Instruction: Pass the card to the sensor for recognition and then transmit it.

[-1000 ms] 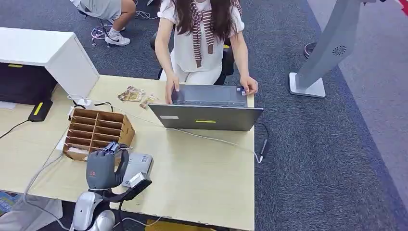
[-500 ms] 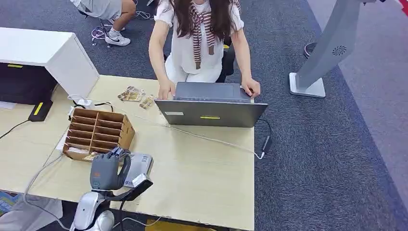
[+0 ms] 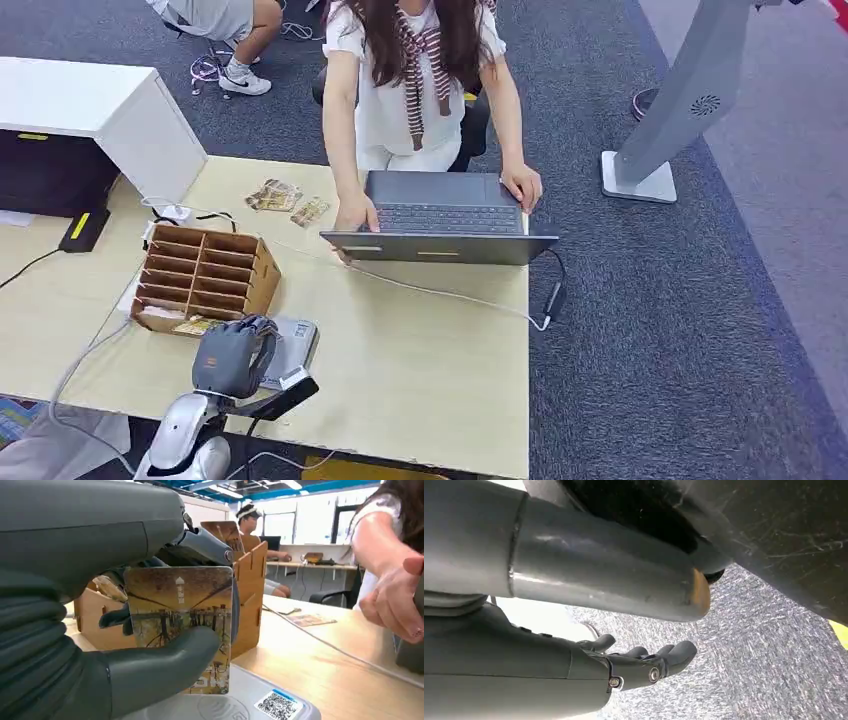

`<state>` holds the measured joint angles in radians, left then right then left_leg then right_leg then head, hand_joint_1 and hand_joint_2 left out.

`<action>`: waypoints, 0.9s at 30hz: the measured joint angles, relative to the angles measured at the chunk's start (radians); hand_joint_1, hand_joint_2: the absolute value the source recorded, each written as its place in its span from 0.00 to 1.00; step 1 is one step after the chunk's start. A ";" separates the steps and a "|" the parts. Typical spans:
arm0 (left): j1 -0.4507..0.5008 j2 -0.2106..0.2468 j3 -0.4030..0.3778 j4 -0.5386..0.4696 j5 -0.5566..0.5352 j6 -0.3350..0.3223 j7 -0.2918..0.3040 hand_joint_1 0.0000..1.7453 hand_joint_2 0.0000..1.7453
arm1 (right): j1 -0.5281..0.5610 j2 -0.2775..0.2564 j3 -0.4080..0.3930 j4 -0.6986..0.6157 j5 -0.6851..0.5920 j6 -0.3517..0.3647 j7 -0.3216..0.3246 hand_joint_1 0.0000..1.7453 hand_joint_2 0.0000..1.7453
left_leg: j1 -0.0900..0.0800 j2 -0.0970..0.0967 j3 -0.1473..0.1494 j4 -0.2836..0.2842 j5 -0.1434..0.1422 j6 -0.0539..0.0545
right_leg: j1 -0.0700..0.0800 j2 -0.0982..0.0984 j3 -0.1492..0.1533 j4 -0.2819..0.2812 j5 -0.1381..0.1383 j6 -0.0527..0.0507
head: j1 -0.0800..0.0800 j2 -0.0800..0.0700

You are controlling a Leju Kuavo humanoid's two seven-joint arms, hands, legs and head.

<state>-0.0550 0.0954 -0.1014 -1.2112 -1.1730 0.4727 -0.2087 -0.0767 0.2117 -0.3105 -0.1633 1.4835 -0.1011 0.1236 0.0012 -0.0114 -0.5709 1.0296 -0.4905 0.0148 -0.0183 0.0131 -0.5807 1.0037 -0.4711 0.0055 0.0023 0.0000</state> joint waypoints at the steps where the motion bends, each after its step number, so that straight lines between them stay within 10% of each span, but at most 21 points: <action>1: -0.003 0.004 -0.005 0.000 0.000 -0.008 0.002 1.00 1.00 | 0.000 0.000 0.000 0.000 0.000 0.003 0.000 0.00 0.00 | 0.000 0.000 0.000 0.000 0.000 0.000 | 0.000 0.000 0.000 0.000 0.000 0.000 | 0.000 0.000; 9: -0.021 0.018 -0.019 0.006 0.011 -0.015 0.008 1.00 1.00 | -0.002 0.000 0.000 0.000 0.003 0.011 0.000 0.00 0.00 | 0.000 0.000 0.001 0.000 0.000 0.000 | 0.000 0.000 0.000 0.000 0.000 0.000 | 0.000 0.000; 19: -0.102 -0.011 -0.105 -0.095 0.053 0.185 -0.085 1.00 1.00 | -0.004 0.000 0.012 0.000 0.037 0.013 -0.005 0.00 0.00 | 0.000 0.000 0.000 0.000 0.001 0.000 | 0.000 0.000 0.000 0.000 0.000 0.000 | 0.000 0.000; 27: -0.249 -0.037 -0.214 -0.183 0.045 0.165 -0.051 1.00 1.00 | -0.004 0.000 0.030 0.000 0.058 0.031 0.004 0.00 0.00 | 0.000 0.000 0.001 0.001 0.001 0.000 | 0.000 0.000 0.000 0.000 0.001 0.000 | 0.000 0.000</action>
<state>-0.3036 0.0580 -0.3151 -1.3943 -1.1277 0.6382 -0.2597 -0.0811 0.2121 -0.2808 -0.1633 1.5415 -0.0706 0.1278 0.0010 -0.0117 -0.5703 1.0306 -0.4895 0.0147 -0.0184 0.0126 -0.5806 1.0037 -0.4699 0.0057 0.0023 0.0000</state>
